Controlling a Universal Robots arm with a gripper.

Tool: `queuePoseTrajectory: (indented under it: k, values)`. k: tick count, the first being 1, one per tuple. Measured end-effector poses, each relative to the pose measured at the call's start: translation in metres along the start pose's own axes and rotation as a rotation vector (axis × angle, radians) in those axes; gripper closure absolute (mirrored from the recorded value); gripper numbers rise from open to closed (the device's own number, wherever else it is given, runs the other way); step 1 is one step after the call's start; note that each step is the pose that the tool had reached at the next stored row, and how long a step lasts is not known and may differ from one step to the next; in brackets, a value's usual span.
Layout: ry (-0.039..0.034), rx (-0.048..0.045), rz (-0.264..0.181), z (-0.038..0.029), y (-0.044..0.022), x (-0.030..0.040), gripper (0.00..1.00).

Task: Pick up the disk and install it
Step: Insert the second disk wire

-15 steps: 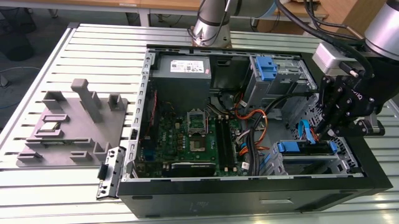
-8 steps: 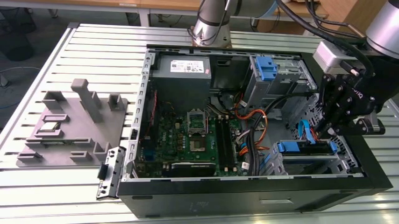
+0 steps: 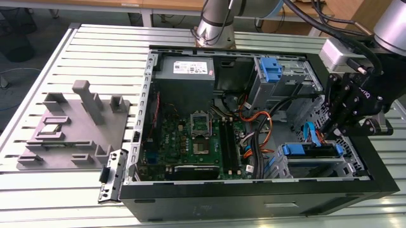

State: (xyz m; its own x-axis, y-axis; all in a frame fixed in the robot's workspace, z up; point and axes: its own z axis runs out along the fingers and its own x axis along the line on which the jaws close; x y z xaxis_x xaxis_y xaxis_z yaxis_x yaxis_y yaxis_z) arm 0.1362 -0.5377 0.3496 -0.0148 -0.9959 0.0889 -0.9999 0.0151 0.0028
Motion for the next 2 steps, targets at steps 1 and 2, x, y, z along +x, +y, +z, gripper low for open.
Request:
queuePoseTrajectory:
  k: [1,2]
  values:
    - [0.0,0.0,0.0,0.0,0.0,0.0,0.76]
    - [0.0,0.0,0.0,0.0,0.0001,0.0,0.76]
